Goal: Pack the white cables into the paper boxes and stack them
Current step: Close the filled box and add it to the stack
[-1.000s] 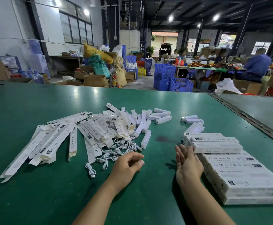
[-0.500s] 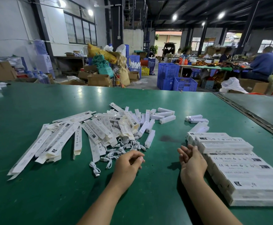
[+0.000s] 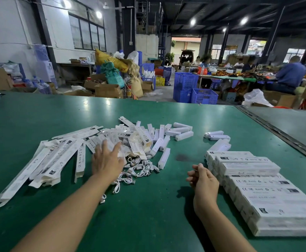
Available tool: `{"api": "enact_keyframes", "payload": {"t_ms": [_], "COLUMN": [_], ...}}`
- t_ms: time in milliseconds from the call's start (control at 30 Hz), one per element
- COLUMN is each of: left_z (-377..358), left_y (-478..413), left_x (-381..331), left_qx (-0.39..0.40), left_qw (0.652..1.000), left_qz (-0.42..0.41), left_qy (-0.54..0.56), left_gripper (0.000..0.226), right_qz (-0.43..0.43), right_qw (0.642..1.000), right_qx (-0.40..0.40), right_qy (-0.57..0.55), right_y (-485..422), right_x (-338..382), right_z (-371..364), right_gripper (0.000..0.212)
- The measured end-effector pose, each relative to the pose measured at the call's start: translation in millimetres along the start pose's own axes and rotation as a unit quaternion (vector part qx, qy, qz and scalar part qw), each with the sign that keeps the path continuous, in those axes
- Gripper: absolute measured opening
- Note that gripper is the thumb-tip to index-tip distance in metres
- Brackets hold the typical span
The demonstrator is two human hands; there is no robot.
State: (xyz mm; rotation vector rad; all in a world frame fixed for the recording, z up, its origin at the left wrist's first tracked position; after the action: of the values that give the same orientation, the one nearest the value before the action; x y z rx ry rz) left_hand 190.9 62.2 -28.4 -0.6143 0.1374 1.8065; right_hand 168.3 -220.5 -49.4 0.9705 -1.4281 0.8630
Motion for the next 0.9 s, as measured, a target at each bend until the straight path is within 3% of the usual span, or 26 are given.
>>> {"api": "enact_keyframes", "payload": {"t_ms": [100, 167, 300, 367, 500, 733, 900], "left_z": [-1.4, 0.0, 4.0, 6.2, 18.5, 3.0, -20.6], "left_y": [-14.1, -18.3, -15.5, -12.0, 4.3, 75.1, 113.7], "left_x": [16.7, 20.3, 13.2, 7.5, -26.5, -97.0, -117.5], "left_qx": [0.091, 0.100, 0.018, -0.050, -0.145, -0.112, -0.049], "left_qw": [0.994, 0.993, 0.999, 0.992, 0.941, 0.857, 0.855], "left_qz": [0.058, 0.057, -0.003, -0.033, -0.082, -0.178, -0.245], "left_qy": [0.037, 0.031, 0.027, 0.115, 0.293, 0.470, 0.454], "left_gripper": [0.058, 0.051, 0.037, 0.031, 0.024, 0.021, 0.019], "right_qz": [0.006, 0.007, 0.009, 0.009, 0.010, -0.020, -0.135], "right_qw": [1.000, 1.000, 1.000, 1.000, 0.999, 0.983, 0.929], "right_qx": [0.003, 0.005, 0.011, 0.015, 0.034, 0.181, 0.320], "right_qy": [0.007, 0.013, 0.020, 0.020, 0.028, 0.025, -0.125], "right_y": [-1.9, -3.4, -4.8, -5.2, -4.0, 8.3, 23.6], "right_x": [-2.2, -3.9, -5.8, -6.6, -5.6, -1.0, 5.4], "right_z": [-1.3, -2.1, -3.7, -3.6, -2.9, -17.0, -25.9], "right_gripper": [0.030, 0.031, 0.031, 0.031, 0.030, 0.029, 0.055]}}
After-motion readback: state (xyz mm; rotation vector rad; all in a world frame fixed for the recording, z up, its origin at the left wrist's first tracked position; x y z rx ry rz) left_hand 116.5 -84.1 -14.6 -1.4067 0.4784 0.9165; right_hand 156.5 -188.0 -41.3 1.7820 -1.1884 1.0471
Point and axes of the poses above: each hand's wrist, its own y-axis away from the middle knuckle, its own z-axis out of the back of the hand, x = y × z, the point moved 2 cm from there along -y, towards the middle knuckle, and after that the axes turned 15 degrees about y, right-handed, at the moved point
